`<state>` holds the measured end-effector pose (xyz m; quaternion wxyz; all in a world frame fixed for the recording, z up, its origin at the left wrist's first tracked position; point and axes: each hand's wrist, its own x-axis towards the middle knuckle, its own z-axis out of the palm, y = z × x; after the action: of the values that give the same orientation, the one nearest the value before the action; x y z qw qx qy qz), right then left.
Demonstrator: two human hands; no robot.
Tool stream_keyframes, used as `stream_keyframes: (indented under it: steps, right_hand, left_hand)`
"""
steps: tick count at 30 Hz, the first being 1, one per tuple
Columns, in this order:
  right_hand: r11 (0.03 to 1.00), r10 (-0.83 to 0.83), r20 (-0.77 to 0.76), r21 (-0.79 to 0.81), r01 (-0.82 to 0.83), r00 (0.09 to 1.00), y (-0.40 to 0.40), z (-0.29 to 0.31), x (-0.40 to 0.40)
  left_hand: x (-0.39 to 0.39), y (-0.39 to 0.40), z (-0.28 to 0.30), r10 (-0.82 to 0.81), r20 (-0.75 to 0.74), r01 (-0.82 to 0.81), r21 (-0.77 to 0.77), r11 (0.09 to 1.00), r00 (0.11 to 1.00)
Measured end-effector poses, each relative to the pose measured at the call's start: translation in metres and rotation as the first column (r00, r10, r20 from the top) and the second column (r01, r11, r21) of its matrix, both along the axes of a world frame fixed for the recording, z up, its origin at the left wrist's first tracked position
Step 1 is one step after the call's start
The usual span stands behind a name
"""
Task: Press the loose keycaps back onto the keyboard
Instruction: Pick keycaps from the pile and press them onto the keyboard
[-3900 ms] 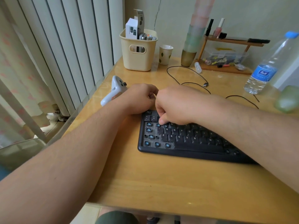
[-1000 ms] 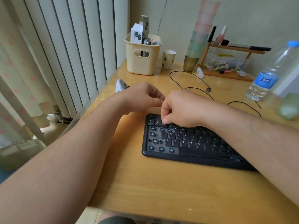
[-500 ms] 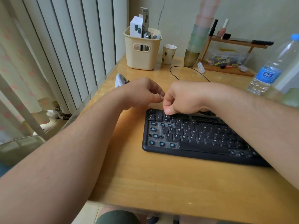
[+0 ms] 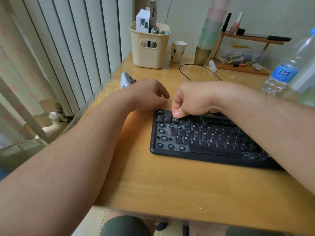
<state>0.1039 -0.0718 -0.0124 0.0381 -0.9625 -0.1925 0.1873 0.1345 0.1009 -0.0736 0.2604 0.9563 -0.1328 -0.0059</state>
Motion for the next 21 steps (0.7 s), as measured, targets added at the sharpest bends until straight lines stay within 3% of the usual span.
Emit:
stream_keyframes:
  steps: [21]
  right_hand:
    - [1.0,0.006,0.034,-0.031,-0.004,0.999,0.0061,-0.0026,-0.0033]
  left_hand:
    - [-0.0018,-0.0018,0.0017,-0.016,0.022,0.015,0.038,0.999,1.0]
